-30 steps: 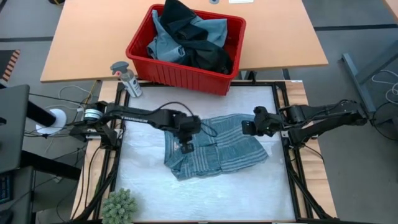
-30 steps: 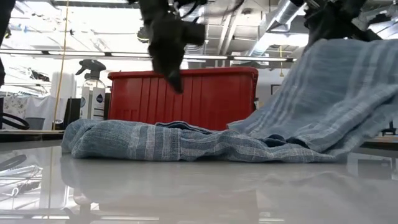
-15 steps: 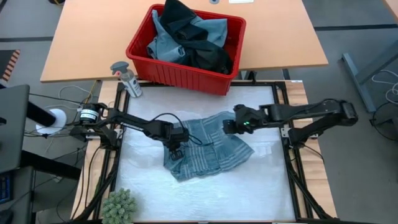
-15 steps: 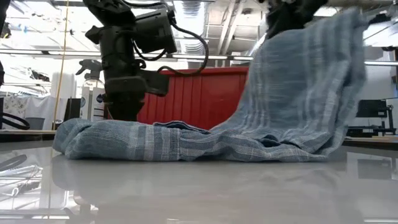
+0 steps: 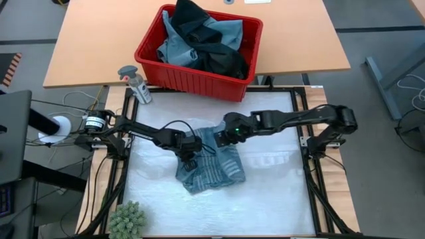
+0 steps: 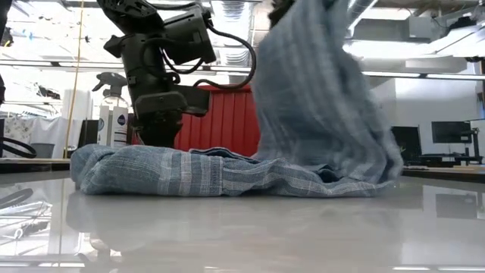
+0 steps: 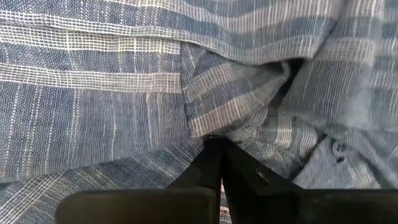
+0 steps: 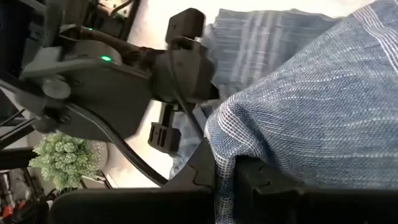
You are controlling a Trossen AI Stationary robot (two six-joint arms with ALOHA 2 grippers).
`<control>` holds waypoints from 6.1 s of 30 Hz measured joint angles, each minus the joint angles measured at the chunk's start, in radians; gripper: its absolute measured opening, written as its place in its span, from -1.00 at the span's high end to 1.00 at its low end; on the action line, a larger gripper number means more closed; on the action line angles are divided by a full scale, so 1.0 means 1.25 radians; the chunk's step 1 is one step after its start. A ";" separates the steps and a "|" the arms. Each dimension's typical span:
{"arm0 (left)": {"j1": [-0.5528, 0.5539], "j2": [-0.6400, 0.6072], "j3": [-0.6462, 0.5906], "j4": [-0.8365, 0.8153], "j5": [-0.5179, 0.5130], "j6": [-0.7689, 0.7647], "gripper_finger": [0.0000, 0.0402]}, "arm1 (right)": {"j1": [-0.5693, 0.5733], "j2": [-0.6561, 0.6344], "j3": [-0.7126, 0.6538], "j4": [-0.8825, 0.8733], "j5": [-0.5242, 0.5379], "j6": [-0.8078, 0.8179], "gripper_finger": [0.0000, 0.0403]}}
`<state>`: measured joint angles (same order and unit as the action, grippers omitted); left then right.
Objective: Fold Laundry from Bin
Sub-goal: Fold the light blue shirt
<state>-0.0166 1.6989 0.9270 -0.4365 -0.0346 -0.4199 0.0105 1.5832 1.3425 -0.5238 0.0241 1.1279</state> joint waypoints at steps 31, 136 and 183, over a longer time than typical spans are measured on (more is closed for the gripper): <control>-0.086 -0.369 -0.002 -0.338 -0.062 -0.180 1.00 | -0.021 0.112 0.047 0.121 -0.147 -0.103 0.80; -0.037 -0.403 0.030 -0.191 -0.152 -0.097 1.00 | -0.030 0.111 0.008 0.039 -0.119 -0.312 -0.35; 0.347 0.057 0.087 -0.101 0.232 0.507 -0.28 | 0.336 0.072 0.010 -0.361 0.051 0.230 -0.35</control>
<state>0.4171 1.7697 1.0359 -0.5633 0.2553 0.2139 0.4307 1.6730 1.3544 -0.9752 0.0884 1.4159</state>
